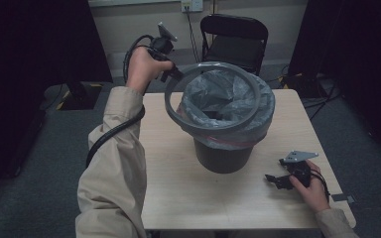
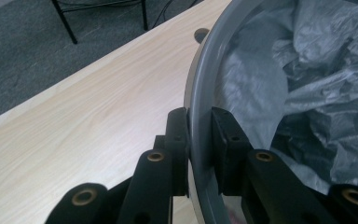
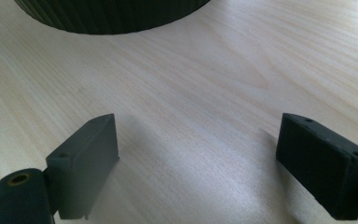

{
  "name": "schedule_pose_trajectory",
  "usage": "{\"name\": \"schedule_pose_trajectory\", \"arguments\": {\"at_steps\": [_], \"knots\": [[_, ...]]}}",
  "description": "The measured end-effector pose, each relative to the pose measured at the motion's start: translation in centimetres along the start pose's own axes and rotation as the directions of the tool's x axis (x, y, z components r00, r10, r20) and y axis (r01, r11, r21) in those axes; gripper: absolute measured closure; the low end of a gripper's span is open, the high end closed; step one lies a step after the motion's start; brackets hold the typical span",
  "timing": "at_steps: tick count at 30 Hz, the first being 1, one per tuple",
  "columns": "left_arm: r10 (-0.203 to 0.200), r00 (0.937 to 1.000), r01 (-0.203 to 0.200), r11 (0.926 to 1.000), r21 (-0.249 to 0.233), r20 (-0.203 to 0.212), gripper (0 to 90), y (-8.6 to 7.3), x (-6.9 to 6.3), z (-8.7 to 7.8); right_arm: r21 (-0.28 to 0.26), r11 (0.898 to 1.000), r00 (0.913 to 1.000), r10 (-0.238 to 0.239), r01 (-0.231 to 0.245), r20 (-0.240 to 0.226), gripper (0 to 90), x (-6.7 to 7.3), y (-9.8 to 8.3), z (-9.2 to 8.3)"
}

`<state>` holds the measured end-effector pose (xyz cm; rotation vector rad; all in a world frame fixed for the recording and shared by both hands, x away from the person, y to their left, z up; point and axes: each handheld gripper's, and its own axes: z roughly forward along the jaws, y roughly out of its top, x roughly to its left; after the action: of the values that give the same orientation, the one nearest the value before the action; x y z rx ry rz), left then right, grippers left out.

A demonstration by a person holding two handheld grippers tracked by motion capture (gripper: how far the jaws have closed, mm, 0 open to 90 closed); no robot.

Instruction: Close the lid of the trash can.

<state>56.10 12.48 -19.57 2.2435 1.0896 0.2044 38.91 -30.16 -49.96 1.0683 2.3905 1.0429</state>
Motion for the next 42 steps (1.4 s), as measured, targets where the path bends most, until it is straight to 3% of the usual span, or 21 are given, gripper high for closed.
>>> {"name": "schedule_pose_trajectory", "arguments": {"at_steps": [16, 35, 42], "knots": [[0.032, 0.9994, -0.032, 0.9995, 0.003, -0.015, 77.7, 1.8, -2.4, 3.1, 0.000, 1.000, 1.0000, 0.000, 0.000, 0.000, 11.6, 0.0, 0.0, 0.0], [0.055, 0.9970, -0.056, 0.9982, -0.021, -0.055, 77.3, 2.0, -2.9, 3.8, 0.000, 1.000, 1.0000, 0.000, 0.000, -0.001, 11.6, 0.0, 0.0, 0.0], [0.039, 0.9968, -0.041, 0.9986, -0.034, -0.070, 76.4, 2.1, -3.1, 4.0, -0.001, 1.000, 1.0000, 0.000, 0.000, -0.001, 11.6, 0.0, 0.0, 0.0]]}}
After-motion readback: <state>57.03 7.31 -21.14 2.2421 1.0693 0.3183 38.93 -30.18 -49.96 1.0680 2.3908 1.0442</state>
